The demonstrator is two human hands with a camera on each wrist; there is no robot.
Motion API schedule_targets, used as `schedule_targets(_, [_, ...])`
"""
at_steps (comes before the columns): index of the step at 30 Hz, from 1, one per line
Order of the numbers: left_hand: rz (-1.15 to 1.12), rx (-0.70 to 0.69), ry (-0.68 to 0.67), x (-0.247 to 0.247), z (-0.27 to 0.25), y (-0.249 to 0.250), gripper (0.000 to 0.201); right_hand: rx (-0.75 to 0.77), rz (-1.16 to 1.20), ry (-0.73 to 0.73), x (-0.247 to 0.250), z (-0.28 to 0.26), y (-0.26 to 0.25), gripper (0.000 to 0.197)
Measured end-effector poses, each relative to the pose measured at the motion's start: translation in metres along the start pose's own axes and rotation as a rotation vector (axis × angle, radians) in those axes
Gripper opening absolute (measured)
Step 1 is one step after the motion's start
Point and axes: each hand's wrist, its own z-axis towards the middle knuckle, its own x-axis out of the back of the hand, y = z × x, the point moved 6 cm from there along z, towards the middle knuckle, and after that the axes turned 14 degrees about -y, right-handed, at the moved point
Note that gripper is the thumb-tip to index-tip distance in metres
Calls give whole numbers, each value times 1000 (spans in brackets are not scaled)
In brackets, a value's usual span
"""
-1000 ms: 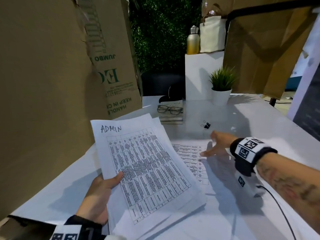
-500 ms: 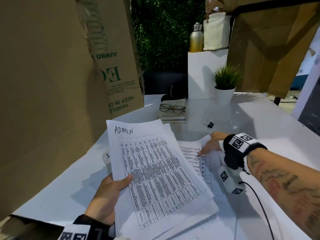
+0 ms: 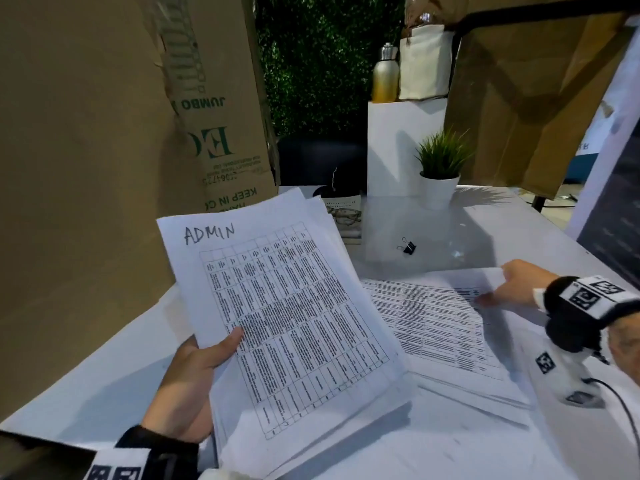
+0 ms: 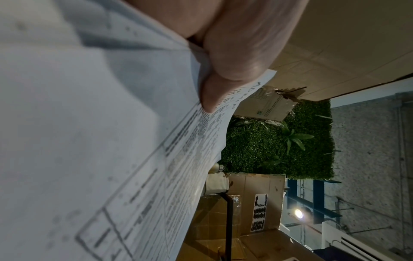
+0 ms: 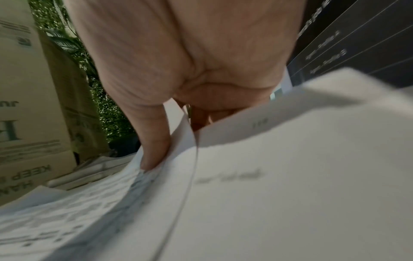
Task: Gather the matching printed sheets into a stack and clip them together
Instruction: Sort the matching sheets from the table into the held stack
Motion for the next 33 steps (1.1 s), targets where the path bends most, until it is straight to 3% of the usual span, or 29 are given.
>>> schedule_targets(2, [-5, -15, -4, -4, 0, 3, 59, -5, 7, 41, 11, -7, 18, 11])
schedule_targets(5, [-17, -28, -31, -10, 3, 2, 30, -34, -10, 104, 22, -10, 38, 7])
schedule_targets(10, [-73, -32, -65, -25, 3, -2, 38, 0, 96, 82, 27, -12, 40, 9])
schedule_targets(15, [-30, -146, -68, -29, 1, 9, 38, 156, 626, 153, 40, -38, 36, 21])
schedule_targets(19, [-122, -183, -34, -31, 2, 12, 49, 252, 1111, 246, 18, -67, 37, 28])
schedule_targets(21, [-177, -136, -28, -33, 4, 6, 28, 301, 1282, 236, -2, -78, 30, 30])
schedule_targets(22, [-221, -102, -62, -40, 5, 3, 28, 323, 1341, 226, -11, -82, 24, 29])
schedule_targets(23, [-261, -59, -92, -47, 5, -2, 38, 343, 1378, 212, -21, -87, 17, 28])
schedule_targets(26, [-315, 7, -180, -70, 6, -7, 35, 431, 1422, 166, -44, -101, -7, 21])
schedule_targets(28, [-311, -20, -209, -75, 11, -8, 46, 500, 1400, 116, -57, -111, -23, 14])
schedule_targets(31, [-296, -13, -241, -85, 12, -8, 49, 581, 1375, 74, -67, -127, -37, 32])
schedule_targets(33, [-308, -26, -256, -88, 12, -6, 50, 650, 1367, 36, -69, -134, -41, 27])
